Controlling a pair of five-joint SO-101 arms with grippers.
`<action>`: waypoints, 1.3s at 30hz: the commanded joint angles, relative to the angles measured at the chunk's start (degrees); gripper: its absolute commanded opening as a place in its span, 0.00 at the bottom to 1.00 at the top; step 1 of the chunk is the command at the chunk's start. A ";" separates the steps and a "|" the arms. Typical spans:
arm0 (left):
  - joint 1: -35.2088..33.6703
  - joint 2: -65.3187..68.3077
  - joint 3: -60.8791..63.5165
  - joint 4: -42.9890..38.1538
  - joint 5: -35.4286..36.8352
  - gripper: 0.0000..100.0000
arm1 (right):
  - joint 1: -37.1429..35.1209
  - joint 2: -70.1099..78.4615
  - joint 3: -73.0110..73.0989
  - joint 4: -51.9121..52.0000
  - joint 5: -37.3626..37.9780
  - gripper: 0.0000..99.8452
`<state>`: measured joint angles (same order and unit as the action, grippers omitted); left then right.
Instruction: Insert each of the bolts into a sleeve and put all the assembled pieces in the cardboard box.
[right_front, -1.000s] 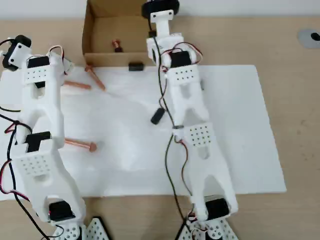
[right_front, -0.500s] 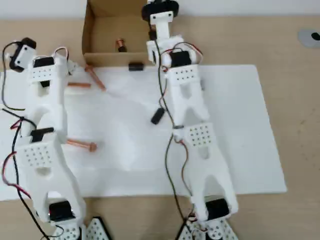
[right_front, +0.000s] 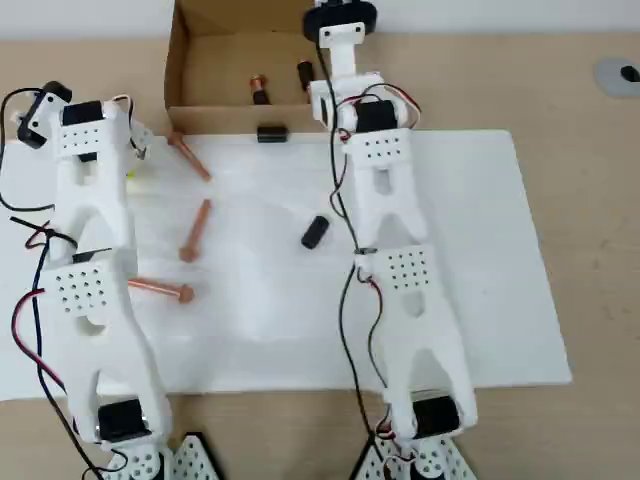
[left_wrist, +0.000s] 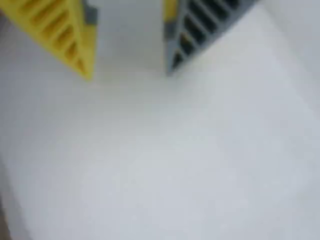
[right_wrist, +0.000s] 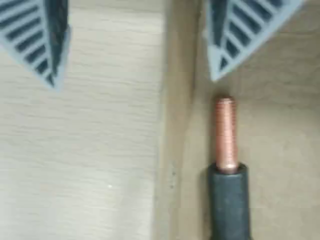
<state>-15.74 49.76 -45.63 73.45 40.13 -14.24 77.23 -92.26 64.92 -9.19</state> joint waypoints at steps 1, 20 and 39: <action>-1.41 -1.01 -12.22 6.42 -0.26 0.11 | 1.54 -5.67 -3.30 1.85 -0.35 0.23; 1.05 -0.66 -35.16 26.99 -23.12 0.11 | 26.42 -42.51 -3.12 37.45 4.04 0.23; 9.14 -0.40 -19.52 13.98 -26.64 0.11 | 35.21 -44.62 16.66 37.54 4.04 0.23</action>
<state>-9.85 50.02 -66.46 89.71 11.91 19.87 36.97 -78.90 101.58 -5.67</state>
